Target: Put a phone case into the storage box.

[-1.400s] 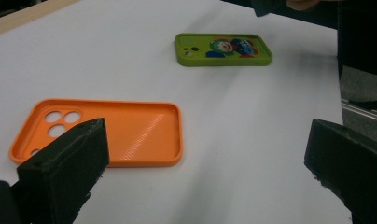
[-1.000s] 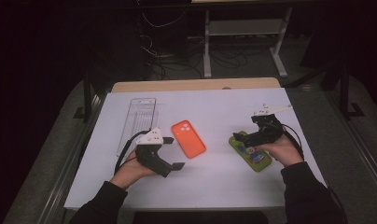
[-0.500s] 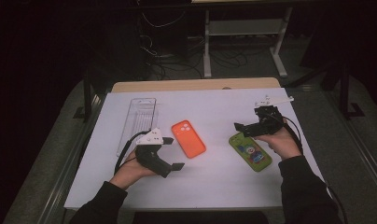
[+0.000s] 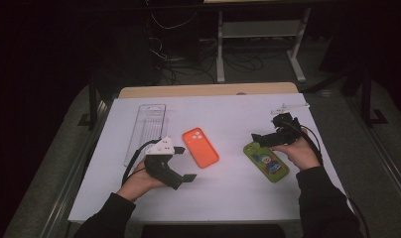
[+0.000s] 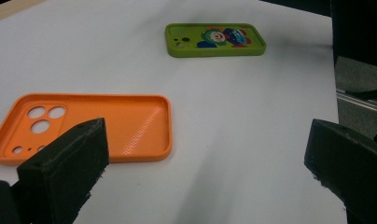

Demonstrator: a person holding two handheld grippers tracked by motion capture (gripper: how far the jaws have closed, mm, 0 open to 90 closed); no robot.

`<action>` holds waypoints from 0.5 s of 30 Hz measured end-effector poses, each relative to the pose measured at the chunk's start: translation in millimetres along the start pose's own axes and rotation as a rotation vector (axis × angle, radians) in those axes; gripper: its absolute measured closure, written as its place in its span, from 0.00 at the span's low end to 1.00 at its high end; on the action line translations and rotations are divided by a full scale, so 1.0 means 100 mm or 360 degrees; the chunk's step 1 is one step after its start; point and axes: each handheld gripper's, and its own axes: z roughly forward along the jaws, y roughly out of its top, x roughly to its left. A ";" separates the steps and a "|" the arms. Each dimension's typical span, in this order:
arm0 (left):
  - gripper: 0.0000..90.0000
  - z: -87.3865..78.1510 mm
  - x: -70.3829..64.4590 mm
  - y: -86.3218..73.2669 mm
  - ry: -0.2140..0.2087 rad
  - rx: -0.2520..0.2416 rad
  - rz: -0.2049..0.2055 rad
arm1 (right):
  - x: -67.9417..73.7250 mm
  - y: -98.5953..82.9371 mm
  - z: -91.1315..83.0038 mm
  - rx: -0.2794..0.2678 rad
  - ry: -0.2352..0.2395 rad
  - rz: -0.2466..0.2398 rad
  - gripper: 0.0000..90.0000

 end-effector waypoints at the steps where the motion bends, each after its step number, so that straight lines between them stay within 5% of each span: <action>1: 0.00 0.00 0.00 0.00 0.0001 -0.0001 -0.0001 | -0.01 -0.01 0.00 0.0011 0.0000 -0.0002 0.00; 15: 0.00 0.02 -0.01 -0.01 -0.0013 0.0006 -0.0008 | -0.03 -0.11 0.04 0.0152 0.0014 0.0047 0.00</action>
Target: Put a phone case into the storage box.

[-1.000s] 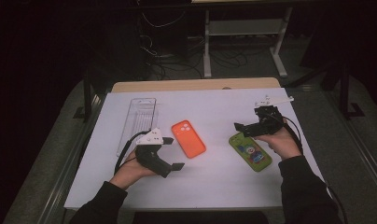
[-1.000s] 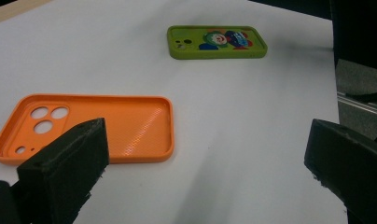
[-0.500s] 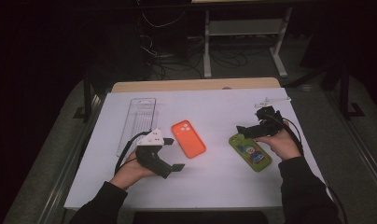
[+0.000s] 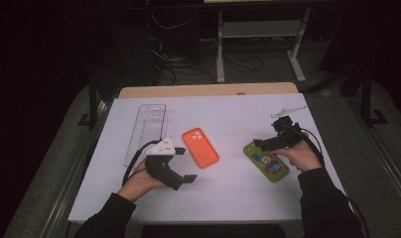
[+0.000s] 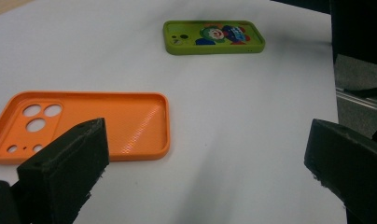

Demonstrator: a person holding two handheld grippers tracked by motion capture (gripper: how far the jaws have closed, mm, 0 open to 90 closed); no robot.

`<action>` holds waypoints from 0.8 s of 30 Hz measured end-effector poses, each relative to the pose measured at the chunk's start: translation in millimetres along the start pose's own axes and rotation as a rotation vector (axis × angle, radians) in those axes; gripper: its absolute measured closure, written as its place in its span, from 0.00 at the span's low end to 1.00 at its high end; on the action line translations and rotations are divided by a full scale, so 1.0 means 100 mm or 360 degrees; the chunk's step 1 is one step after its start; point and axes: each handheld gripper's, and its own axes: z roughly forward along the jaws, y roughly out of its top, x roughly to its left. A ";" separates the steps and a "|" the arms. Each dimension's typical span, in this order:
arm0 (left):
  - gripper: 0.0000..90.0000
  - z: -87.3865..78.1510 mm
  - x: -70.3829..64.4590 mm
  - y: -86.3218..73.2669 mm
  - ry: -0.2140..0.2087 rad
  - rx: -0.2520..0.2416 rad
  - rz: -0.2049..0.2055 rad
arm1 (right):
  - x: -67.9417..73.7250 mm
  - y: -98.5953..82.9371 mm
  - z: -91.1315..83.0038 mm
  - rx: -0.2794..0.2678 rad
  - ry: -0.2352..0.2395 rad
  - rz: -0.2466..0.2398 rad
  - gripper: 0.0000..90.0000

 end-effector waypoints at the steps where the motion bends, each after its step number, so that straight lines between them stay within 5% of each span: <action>1: 0.00 0.00 0.00 0.00 -0.0001 0.0000 0.0006 | -0.01 -0.02 0.01 0.0012 -0.0001 -0.0007 0.00; 14: 0.00 0.01 0.00 -0.01 -0.0008 0.0010 0.0012 | 0.02 -0.11 0.08 0.0105 0.0013 0.0000 0.00; 24: 0.00 0.01 0.00 -0.01 -0.0010 0.0015 0.0018 | 0.06 -0.18 0.15 0.0168 0.0002 -0.0077 0.00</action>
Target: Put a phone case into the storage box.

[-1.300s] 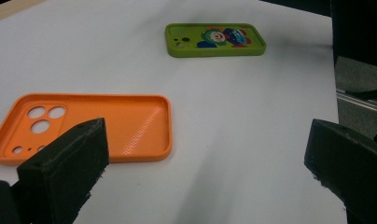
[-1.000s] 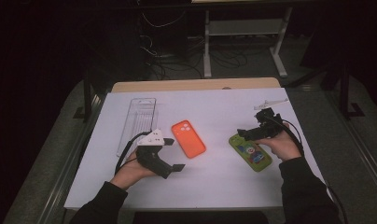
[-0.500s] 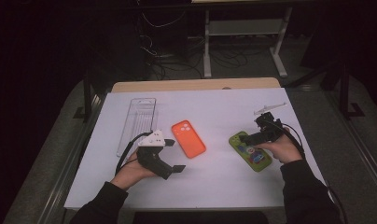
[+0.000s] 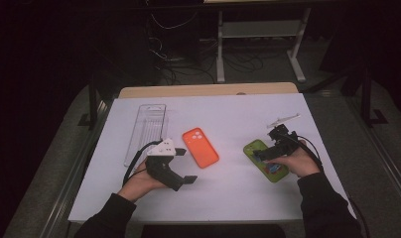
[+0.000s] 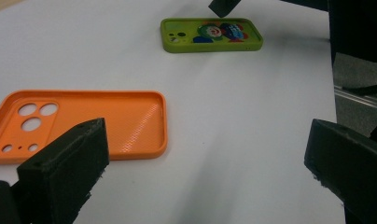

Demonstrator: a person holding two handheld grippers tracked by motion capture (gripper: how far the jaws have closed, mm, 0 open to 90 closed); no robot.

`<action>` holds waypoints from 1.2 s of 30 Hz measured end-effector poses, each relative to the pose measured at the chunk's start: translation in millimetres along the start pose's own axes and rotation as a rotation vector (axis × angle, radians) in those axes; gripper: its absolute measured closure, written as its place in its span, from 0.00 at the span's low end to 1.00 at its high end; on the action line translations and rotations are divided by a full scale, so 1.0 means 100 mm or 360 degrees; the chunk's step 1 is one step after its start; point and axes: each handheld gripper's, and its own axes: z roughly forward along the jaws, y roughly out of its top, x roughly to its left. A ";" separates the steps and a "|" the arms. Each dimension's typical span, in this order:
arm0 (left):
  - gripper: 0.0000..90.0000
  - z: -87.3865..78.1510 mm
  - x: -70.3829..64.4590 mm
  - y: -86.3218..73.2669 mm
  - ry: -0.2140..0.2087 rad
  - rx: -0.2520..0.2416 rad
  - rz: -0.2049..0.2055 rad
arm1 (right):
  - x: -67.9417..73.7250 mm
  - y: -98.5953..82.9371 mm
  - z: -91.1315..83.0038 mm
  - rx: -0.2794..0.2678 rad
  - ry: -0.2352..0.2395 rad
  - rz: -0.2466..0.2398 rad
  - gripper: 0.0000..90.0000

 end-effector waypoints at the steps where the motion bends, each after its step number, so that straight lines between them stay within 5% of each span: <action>1: 0.00 0.00 0.00 0.00 -0.0002 -0.0004 -0.0005 | 0.01 -0.01 0.01 0.0016 0.0001 0.0009 0.00; 20: 0.00 0.02 0.00 -0.01 -0.0003 0.0006 -0.0021 | 0.03 -0.19 0.17 0.0205 -0.0060 -0.0019 0.00; 36: 0.00 0.03 -0.01 -0.02 -0.0011 0.0011 -0.0008 | 0.04 -0.29 0.22 0.0388 -0.0038 -0.0007 0.00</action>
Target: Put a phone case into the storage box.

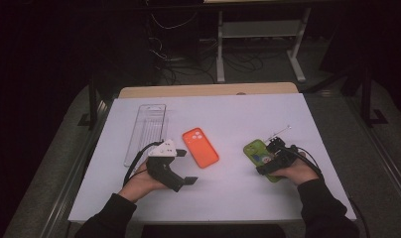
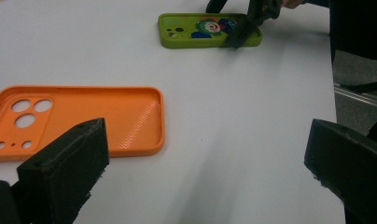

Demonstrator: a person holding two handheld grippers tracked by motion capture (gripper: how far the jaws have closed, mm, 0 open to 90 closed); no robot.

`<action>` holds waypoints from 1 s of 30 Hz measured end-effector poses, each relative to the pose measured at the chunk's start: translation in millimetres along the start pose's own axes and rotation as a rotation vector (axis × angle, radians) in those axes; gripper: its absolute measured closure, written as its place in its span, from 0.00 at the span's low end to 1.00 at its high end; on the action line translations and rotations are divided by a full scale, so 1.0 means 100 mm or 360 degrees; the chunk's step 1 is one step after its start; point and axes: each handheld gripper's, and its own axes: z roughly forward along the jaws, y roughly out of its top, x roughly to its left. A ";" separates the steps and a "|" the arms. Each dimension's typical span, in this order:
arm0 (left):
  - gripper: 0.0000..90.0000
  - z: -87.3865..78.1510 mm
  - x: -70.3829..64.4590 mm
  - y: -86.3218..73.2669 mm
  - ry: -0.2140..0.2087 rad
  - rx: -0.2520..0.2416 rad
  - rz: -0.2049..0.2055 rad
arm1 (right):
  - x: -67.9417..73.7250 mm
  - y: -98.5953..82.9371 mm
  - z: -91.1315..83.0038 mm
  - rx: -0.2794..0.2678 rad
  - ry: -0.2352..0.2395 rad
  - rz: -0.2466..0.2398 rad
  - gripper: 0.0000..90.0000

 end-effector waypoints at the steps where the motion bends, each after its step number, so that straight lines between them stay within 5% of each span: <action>1: 0.00 0.00 0.00 0.00 0.0000 0.0001 0.0003 | 0.00 -0.01 0.01 0.0016 0.0013 0.0003 0.00; 9: 0.00 0.00 0.00 0.00 0.0003 -0.0001 -0.0006 | 0.03 -0.03 -0.01 0.0031 -0.0053 -0.0010 0.04; 30: 0.00 -0.01 0.01 -0.01 0.0011 0.0008 0.0005 | 0.09 -0.08 -0.04 -0.0017 -0.0075 0.0026 0.17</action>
